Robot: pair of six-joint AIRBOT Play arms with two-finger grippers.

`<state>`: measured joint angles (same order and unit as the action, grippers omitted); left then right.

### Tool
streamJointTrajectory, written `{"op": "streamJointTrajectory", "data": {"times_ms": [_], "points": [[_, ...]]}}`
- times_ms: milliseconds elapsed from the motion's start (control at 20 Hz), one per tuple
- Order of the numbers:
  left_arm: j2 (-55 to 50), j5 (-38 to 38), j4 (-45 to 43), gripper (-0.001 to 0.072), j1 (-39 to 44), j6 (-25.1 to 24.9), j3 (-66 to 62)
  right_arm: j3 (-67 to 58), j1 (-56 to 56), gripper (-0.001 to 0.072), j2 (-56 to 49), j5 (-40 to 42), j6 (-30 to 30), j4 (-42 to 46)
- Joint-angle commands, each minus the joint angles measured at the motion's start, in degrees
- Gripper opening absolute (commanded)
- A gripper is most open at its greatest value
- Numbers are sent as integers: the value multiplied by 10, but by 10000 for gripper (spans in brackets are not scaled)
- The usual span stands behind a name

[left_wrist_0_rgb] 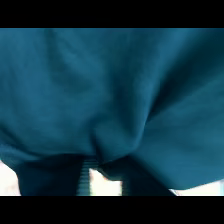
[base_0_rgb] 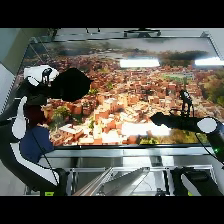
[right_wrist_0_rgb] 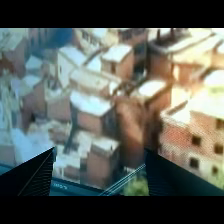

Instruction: Fold the shirts.

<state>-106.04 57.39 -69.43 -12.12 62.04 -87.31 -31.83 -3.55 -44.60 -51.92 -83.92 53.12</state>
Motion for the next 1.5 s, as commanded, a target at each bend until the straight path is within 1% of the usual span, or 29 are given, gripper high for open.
{"op": "streamJointTrajectory", "data": {"times_ms": [0,50,100,150,250,400,450,500,550,700,800,850,900,950,1050,1100,1200,1350,1400,1450], "points": [[-14,57,5,17,7,-1,-42,0,0,606,-5,-13,0,-20],[-14,84,9,17,8,0,-63,0,0,565,-4,-21,0,-20],[-14,120,29,17,13,0,-89,0,0,563,-3,-25,0,-20],[-12,157,69,16,15,0,-117,0,0,563,-2,-25,0,-20],[3,209,172,17,26,-1,-156,-6,0,563,-1,-25,14,-17],[54,247,323,17,66,-3,-168,-37,13,560,-1,-26,55,-12],[69,266,352,17,89,-3,-168,-51,25,530,-1,-26,68,-5],[80,282,361,17,114,1,-167,-66,39,392,-1,-29,87,2],[89,294,361,17,145,14,-167,-79,56,347,-1,-39,108,2],[91,303,360,17,254,40,-165,-96,99,349,-1,-77,122,2],[91,262,360,17,326,40,-141,-96,116,350,-1,-106,140,2],[90,236,360,18,356,40,-123,-96,118,400,-1,-114,143,2],[88,209,359,19,385,40,-105,-96,118,498,-1,-116,143,2],[85,190,360,75,408,39,-90,-96,116,534,-1,-116,143,2],[80,158,359,669,435,38,-69,-96,116,534,-1,-116,143,2],[78,148,360,715,435,40,-69,-96,117,534,-1,-118,143,2],[78,157,359,715,415,40,-88,-96,116,534,-1,-137,143,2],[78,253,355,711,350,43,-111,-90,116,535,-1,-156,145,2],[78,285,330,711,326,63,-106,-80,115,574,-2,-155,148,2],[78,306,291,711,307,81,-87,-64,111,661,-5,-155,148,0]]}}
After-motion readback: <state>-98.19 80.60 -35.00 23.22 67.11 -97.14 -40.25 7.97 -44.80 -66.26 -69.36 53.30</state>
